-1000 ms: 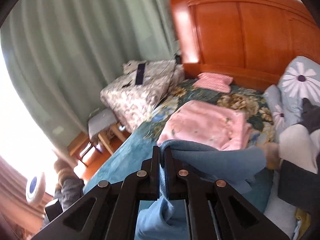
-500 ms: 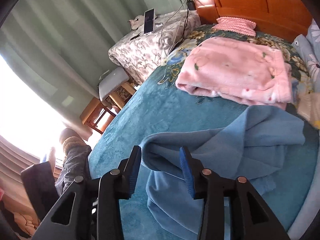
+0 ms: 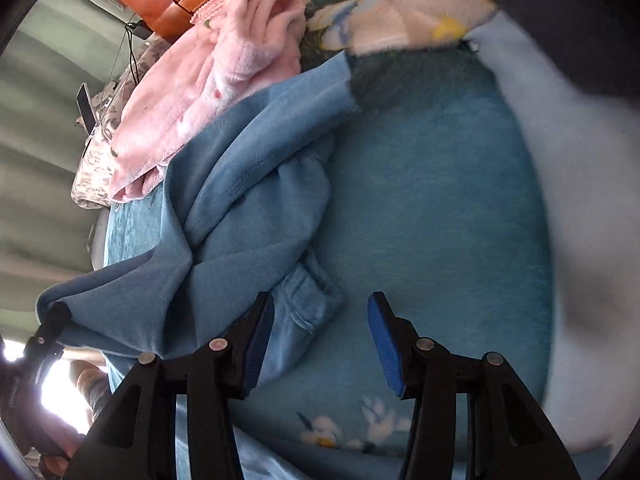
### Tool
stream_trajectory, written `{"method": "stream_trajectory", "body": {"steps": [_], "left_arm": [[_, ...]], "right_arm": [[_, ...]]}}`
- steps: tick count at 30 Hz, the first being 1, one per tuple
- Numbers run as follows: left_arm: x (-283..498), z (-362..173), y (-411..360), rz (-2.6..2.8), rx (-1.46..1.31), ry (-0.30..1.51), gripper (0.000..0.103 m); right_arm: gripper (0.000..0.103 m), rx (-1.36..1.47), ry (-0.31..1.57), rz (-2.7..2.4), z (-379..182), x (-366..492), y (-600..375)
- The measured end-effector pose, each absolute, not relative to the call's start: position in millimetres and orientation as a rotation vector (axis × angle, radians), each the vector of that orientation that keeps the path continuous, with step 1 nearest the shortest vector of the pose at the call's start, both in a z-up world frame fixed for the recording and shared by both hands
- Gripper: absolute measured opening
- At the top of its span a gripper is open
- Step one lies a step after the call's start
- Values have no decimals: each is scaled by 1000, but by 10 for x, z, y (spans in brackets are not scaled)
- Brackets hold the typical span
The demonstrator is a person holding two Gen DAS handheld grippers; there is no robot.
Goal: Fold clothes
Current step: 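Open the right gripper and regrasp the garment at its ribbed waistband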
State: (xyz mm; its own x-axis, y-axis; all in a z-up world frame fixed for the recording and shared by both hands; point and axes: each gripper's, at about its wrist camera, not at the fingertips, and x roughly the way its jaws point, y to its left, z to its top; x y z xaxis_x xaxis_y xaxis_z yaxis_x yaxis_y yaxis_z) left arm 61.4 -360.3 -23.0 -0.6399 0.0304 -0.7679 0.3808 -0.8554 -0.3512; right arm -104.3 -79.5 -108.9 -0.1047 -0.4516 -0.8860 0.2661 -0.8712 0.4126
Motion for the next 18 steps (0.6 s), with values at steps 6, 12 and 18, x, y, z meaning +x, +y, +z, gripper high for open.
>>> {"method": "stream_trajectory", "body": {"steps": [6,12,18], "left_arm": [[740,-313,-3833,-2549,1121,1007,50],[901,-324,-3897,-2490,1041,1165,29],[1128,-422,-3704,-2467,987,1368,27]], "right_arm": [[12,1636,-253,-2055,-925,-959,-838],[9,1377,-221,-2117,-86,-755,-560],[9,1145,-174,-2291,811,-557,43]]}}
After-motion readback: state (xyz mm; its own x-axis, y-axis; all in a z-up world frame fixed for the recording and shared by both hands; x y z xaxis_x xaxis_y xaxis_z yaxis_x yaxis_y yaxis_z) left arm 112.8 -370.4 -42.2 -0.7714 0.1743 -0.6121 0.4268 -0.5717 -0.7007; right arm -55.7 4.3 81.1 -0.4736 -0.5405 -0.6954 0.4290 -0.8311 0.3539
